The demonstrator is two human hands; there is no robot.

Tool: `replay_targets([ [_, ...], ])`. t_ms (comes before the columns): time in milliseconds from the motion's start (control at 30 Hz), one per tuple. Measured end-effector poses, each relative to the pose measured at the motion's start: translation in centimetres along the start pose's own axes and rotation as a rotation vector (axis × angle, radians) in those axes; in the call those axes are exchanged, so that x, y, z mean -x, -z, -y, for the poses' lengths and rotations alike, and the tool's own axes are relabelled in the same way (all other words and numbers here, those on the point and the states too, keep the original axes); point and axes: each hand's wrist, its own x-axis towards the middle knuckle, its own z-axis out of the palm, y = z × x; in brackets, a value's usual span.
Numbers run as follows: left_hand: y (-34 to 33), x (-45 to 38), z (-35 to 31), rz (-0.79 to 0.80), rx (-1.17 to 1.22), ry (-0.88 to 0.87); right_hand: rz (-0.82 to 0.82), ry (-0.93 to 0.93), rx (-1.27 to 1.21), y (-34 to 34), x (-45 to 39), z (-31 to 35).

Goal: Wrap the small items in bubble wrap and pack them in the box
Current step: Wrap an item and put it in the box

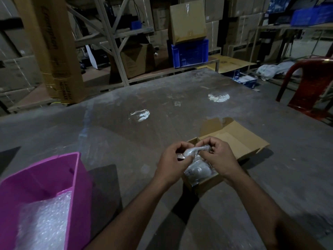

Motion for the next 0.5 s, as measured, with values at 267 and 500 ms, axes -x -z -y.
replay_targets([
  [267, 0.14, 0.46, -0.91, -0.047, 0.356, 0.190, 0.050, 0.010, -0.093, 0.04, -0.35, 0.30],
  [500, 0.04, 0.22, -0.89, -0.140, 0.541, 0.273, 0.048, 0.050, -0.115, -0.14, -0.43, -0.32],
])
